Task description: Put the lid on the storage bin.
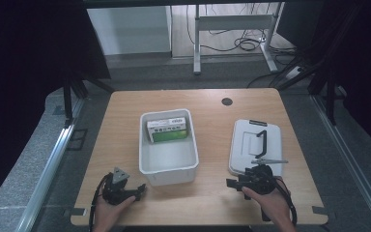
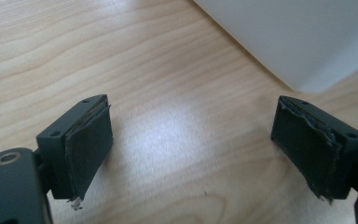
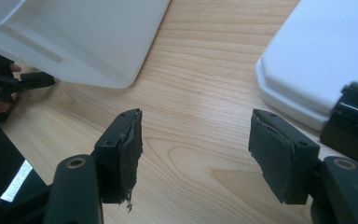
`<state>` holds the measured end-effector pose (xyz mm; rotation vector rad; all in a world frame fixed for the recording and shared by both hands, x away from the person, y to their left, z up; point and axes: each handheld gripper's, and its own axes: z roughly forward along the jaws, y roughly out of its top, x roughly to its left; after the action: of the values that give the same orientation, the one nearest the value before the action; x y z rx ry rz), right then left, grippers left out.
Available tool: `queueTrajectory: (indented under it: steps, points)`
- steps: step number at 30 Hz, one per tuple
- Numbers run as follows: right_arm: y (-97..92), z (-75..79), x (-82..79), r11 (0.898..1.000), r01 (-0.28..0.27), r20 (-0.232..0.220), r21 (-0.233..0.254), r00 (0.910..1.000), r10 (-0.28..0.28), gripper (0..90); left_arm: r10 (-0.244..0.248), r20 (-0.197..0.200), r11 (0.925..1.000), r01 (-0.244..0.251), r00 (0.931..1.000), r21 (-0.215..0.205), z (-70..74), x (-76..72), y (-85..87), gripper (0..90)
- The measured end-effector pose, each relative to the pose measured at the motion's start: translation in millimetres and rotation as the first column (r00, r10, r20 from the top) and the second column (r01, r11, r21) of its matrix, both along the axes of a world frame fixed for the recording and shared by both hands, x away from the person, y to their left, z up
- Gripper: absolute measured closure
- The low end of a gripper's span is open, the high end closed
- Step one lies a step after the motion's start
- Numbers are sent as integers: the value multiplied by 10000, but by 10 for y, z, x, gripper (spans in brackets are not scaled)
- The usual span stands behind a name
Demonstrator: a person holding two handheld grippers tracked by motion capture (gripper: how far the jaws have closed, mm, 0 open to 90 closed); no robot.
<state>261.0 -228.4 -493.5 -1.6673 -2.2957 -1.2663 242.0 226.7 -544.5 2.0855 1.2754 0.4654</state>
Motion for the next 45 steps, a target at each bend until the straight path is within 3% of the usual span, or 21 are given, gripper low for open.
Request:
queueTrajectory:
  steps: [27, 45]
  points:
    - [57, 19, 23, 9998, -34, 60, -196, 10000, 35, 352, -49, 23, 10000, 49, 10000, -16, -2, -5, 3, 127]
    - [100, 249, -8, 9998, -157, 487, -147, 9987, 164, 352, -49, 24, 10000, 49, 10000, -32, -2, -5, 2, 127]
